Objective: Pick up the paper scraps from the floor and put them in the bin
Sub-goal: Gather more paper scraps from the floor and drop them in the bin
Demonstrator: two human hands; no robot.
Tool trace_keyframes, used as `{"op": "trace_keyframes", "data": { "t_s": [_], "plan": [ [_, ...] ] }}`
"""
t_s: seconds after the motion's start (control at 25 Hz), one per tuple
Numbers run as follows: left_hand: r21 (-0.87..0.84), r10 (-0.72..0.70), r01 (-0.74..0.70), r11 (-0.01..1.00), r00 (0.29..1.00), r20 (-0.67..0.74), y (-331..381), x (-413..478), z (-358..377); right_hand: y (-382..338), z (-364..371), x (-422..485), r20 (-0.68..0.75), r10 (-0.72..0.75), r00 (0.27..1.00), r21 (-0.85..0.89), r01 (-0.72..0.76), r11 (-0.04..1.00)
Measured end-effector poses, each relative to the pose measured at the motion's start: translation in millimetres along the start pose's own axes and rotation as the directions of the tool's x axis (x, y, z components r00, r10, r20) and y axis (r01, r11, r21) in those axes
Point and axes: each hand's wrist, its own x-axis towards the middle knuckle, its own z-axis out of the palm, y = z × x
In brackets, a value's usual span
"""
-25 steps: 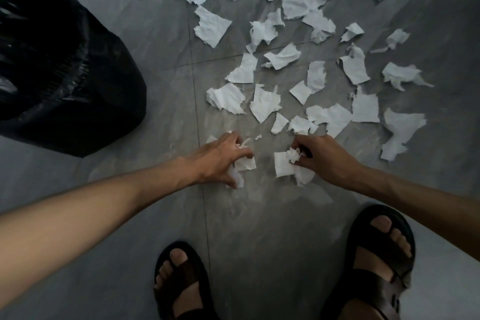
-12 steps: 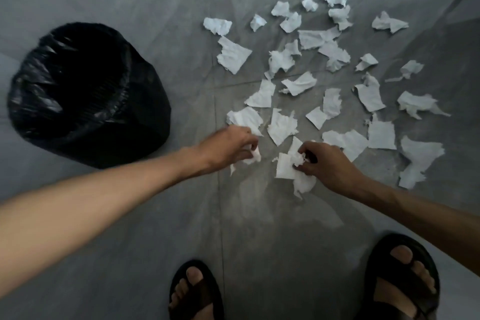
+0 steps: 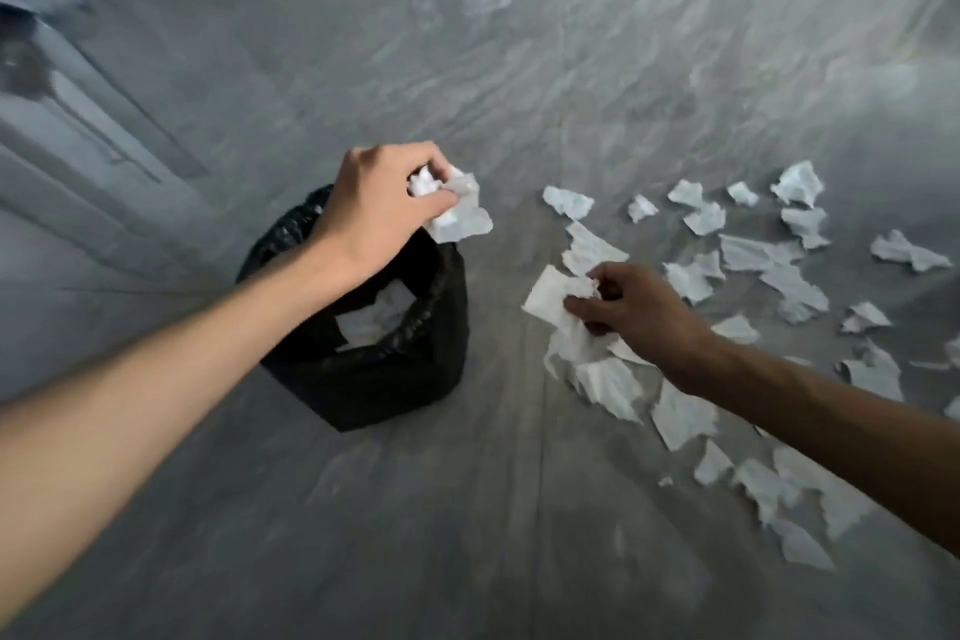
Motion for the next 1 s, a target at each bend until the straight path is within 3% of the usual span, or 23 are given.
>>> {"op": "trace_keyframes", "data": {
  "t_s": [0.16, 0.28, 0.4, 0.6, 0.72, 0.88, 1.0],
  "plan": [
    [0.103, -0.234, 0.237, 0.966, 0.971, -0.044, -78, -19, -9, -72, 46, 46, 0.023, -0.114, 0.993, 0.107, 0.111, 0.988],
    [0.202, -0.393, 0.361, 0.91, 0.907, 0.153, -125, -35, -11, -114, 77, 66, 0.051, -0.17, 0.984, 0.111, 0.164, 0.98],
    [0.166, -0.481, 0.451, 0.877, 0.826, 0.294, -148, -45, -17, -139, 110, 77, 0.072, -0.155, 0.985, 0.045, 0.152, 0.987],
    [0.047, -0.498, 0.497, 0.866, 0.856, 0.138, -141, -43, -27, -138, 137, 79, 0.288, 0.048, 0.956, -0.044, -0.037, 0.998],
    [0.035, -0.491, 0.49, 0.871, 0.863, 0.123, -125, -45, -29, -133, 124, 81, 0.402, 0.077, 0.912, -0.041, -0.066, 0.997],
    [0.03, -0.413, 0.414, 0.91, 0.894, 0.171, -83, -31, -16, -116, 72, 96, 0.369, 0.036, 0.929, 0.078, -0.069, 0.995],
    [0.013, -0.309, 0.314, 0.949, 0.925, 0.22, -41, -4, 12, -90, 20, 109, 0.278, 0.063, 0.959, 0.022, -0.071, 0.997]
  ]
}}
